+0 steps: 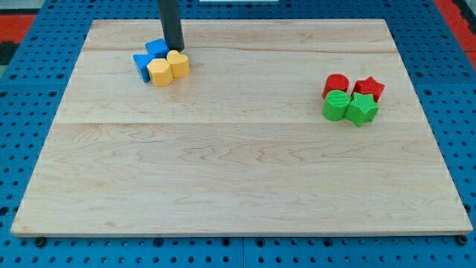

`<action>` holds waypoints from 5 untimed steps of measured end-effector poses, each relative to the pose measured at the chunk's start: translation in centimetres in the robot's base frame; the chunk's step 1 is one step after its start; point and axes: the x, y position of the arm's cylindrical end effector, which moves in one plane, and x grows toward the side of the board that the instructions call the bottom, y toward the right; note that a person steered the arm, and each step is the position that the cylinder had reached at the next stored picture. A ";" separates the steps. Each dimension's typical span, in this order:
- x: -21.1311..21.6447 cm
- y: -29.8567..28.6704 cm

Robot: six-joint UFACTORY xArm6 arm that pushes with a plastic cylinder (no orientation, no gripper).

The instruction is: Push the group blocks towards left a bit

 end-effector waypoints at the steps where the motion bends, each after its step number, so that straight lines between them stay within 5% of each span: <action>1: -0.1 0.9; 3: -0.1 13.0; 5: 0.1 18.2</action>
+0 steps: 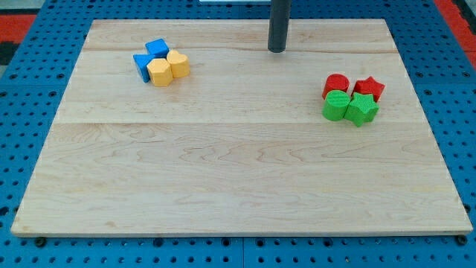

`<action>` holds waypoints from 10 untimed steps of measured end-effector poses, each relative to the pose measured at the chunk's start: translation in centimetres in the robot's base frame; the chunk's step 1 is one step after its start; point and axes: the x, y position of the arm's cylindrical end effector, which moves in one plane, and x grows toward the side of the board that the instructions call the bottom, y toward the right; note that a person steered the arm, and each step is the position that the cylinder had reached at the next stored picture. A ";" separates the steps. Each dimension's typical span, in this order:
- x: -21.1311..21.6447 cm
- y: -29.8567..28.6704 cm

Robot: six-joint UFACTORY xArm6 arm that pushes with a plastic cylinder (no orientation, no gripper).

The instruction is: Push the group blocks towards left a bit

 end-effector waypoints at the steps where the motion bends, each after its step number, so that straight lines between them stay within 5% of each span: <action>1: 0.0 2.8; 3: 0.3 7.2; 6: 6.9 20.7; 8: 11.4 18.9; 9: 11.9 11.3; 10: 11.8 10.3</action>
